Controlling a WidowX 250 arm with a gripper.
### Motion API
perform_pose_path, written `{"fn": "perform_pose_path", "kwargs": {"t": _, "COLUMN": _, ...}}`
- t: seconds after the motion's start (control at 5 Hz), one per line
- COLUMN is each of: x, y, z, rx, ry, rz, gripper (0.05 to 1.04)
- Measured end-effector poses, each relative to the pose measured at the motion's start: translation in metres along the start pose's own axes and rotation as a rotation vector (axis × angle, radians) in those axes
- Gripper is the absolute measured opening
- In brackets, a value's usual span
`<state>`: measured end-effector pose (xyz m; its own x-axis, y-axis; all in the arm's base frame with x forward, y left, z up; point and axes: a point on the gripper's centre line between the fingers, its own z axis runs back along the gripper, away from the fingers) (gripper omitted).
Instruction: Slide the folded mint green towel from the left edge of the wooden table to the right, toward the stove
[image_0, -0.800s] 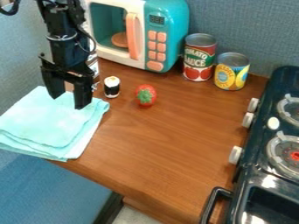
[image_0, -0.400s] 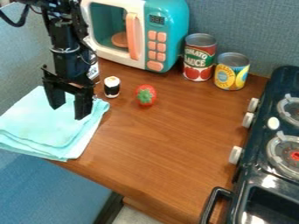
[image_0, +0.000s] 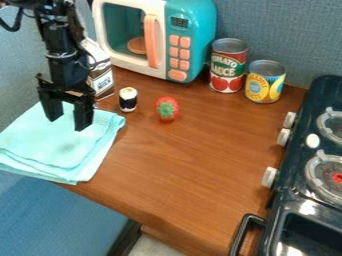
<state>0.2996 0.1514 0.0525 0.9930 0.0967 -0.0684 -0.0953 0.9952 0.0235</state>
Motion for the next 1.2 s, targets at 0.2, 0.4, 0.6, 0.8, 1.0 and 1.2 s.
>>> {"fn": "perform_pose_path", "kwargs": {"t": 0.2, "x": 0.005, "y": 0.014, "z": -0.015, "rx": 0.025, "ry": 0.061, "rz": 0.033, "gripper": 1.005}}
{"fn": "perform_pose_path", "kwargs": {"t": 0.4, "x": 0.006, "y": 0.023, "z": -0.026, "rx": 0.061, "ry": 0.118, "rz": 0.052, "gripper": 1.005}}
{"fn": "perform_pose_path", "kwargs": {"t": 0.6, "x": 0.008, "y": 0.024, "z": -0.031, "rx": 0.063, "ry": 0.133, "rz": 0.057, "gripper": 1.005}}
{"fn": "perform_pose_path", "kwargs": {"t": 0.8, "x": 0.008, "y": 0.023, "z": -0.033, "rx": 0.064, "ry": 0.131, "rz": 0.052, "gripper": 1.005}}
{"fn": "perform_pose_path", "kwargs": {"t": 1.0, "x": 0.01, "y": 0.01, "z": -0.034, "rx": 0.076, "ry": 0.106, "rz": 0.027, "gripper": 1.005}}
{"fn": "perform_pose_path", "kwargs": {"t": 1.2, "x": 0.015, "y": -0.02, "z": -0.033, "rx": 0.076, "ry": 0.097, "rz": -0.025, "gripper": 1.005}}
